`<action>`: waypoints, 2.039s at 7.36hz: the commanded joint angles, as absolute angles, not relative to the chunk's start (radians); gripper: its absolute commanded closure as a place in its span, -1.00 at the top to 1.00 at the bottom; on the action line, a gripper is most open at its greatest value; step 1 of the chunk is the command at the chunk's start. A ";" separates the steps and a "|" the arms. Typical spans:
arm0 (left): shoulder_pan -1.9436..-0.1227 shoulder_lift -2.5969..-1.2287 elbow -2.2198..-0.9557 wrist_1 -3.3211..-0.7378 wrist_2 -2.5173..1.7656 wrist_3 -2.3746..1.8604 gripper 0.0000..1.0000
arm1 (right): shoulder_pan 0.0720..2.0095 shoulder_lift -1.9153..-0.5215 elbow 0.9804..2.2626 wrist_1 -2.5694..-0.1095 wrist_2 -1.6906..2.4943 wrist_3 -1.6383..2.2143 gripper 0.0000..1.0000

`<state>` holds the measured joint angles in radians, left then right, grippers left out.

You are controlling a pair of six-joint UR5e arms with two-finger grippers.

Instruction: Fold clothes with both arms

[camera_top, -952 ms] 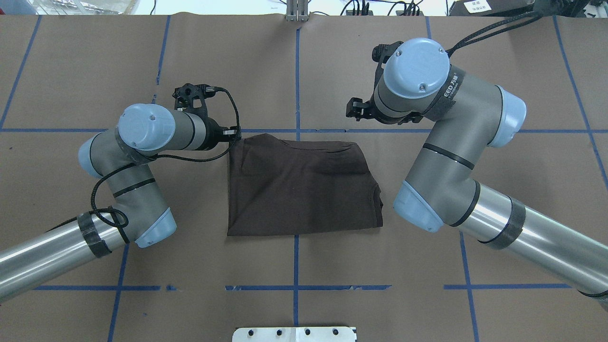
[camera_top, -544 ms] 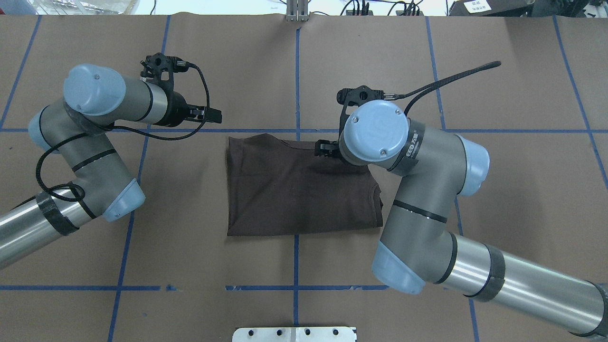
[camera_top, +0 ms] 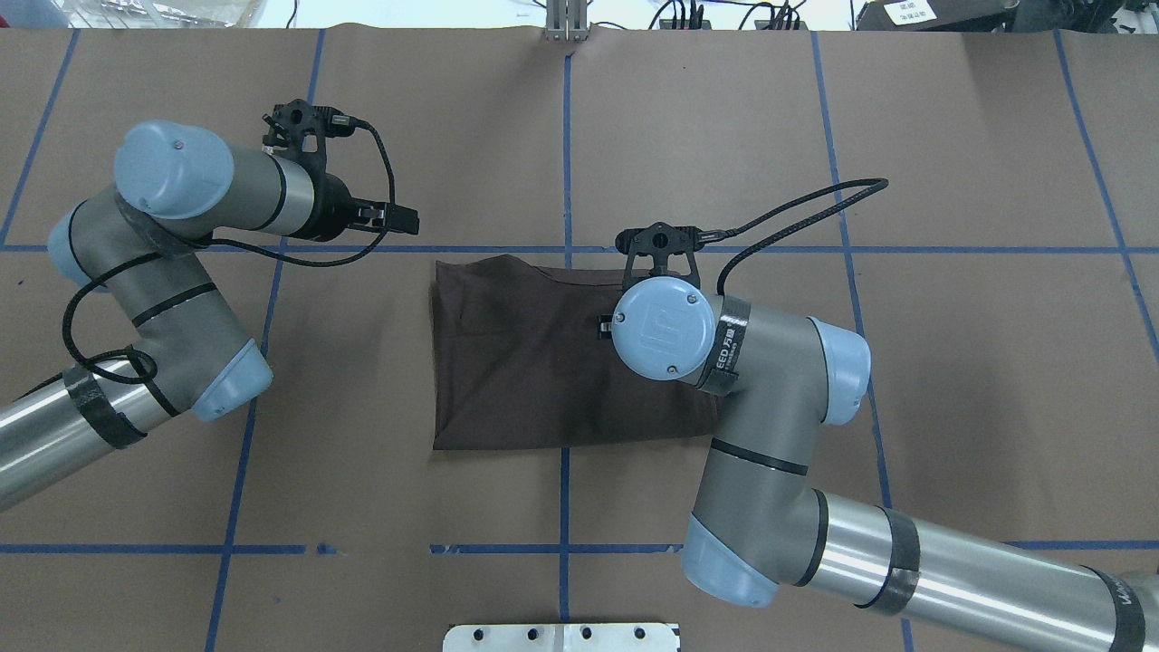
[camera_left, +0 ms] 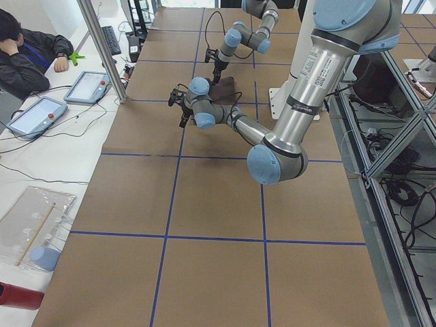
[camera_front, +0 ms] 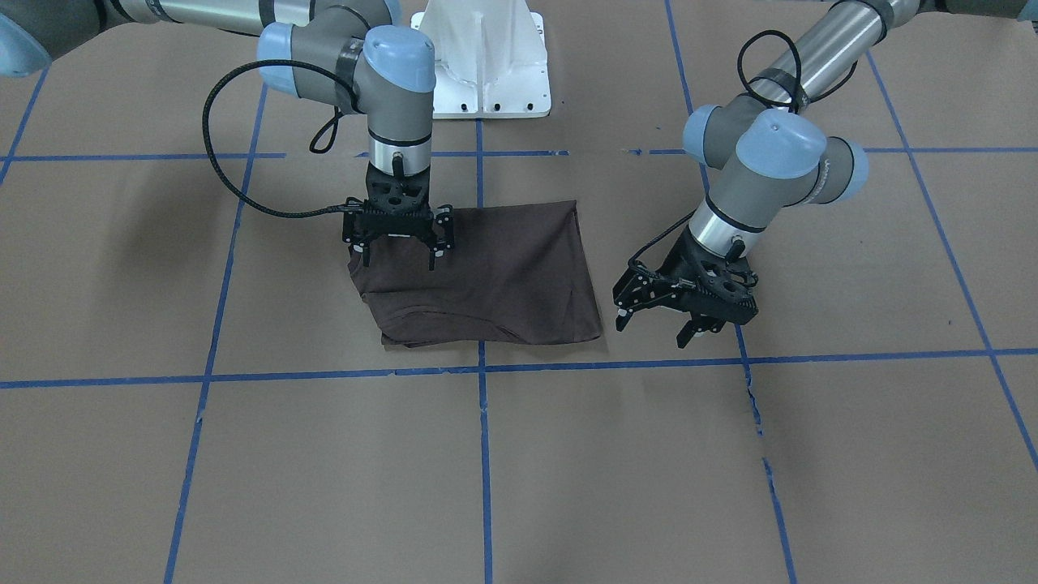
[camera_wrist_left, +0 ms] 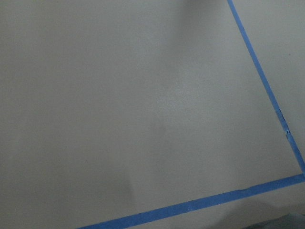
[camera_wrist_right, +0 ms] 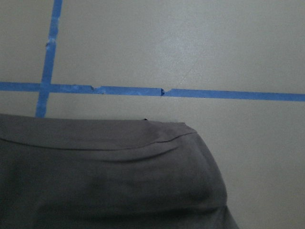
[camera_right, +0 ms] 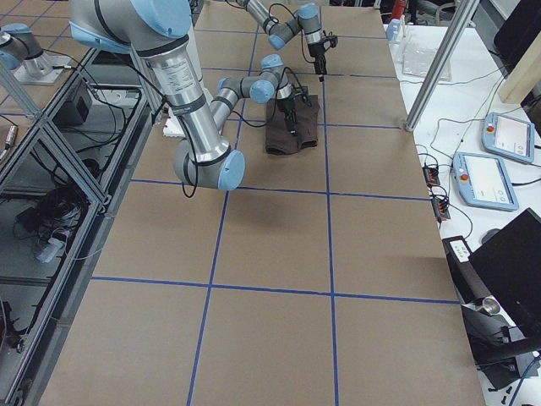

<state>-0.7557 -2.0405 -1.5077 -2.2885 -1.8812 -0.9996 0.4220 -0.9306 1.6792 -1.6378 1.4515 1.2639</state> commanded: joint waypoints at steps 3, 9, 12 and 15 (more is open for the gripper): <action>-0.755 -2.022 -1.528 -2.289 -1.879 -1.000 1.00 | 0.446 -0.908 1.556 -1.631 1.425 1.235 1.00; -0.755 -2.006 -1.545 -2.289 -1.879 -1.009 1.00 | 0.598 -0.870 1.476 -1.560 1.495 1.161 1.00; -0.749 -1.965 -1.578 -2.287 -1.879 -1.012 1.00 | 0.727 -0.876 1.541 -1.565 1.763 1.076 1.00; -0.782 -1.859 -1.736 -2.153 -1.927 -0.872 1.00 | 0.953 -1.125 1.710 -1.572 1.963 0.670 1.00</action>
